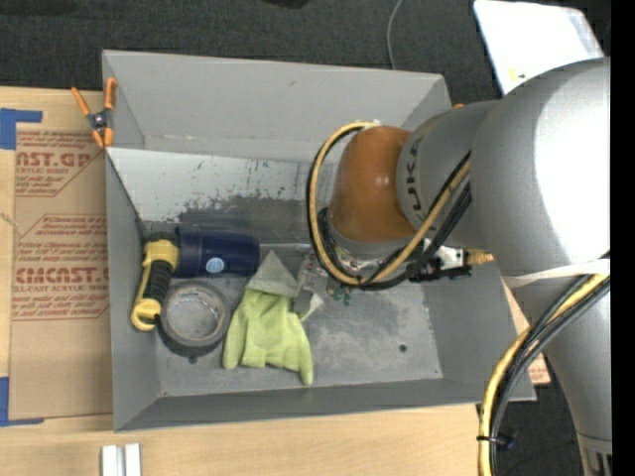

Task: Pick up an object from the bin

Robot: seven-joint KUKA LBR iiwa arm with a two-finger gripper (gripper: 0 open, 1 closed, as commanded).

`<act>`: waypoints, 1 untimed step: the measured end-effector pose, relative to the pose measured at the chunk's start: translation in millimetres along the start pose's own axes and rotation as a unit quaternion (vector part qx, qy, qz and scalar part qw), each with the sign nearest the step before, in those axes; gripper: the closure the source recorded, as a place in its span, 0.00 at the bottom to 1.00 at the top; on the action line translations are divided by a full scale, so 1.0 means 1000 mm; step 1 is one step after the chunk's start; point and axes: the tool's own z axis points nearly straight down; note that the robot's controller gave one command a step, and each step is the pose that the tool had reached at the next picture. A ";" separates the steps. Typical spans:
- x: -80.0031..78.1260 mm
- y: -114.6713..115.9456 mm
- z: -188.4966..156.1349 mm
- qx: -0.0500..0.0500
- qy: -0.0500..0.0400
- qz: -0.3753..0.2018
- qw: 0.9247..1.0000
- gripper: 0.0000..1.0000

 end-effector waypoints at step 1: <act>0.000 0.000 0.000 0.000 0.000 0.000 1.000 1.00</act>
Offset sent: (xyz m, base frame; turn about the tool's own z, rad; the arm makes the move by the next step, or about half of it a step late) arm -0.0068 -0.0058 0.1109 -0.0216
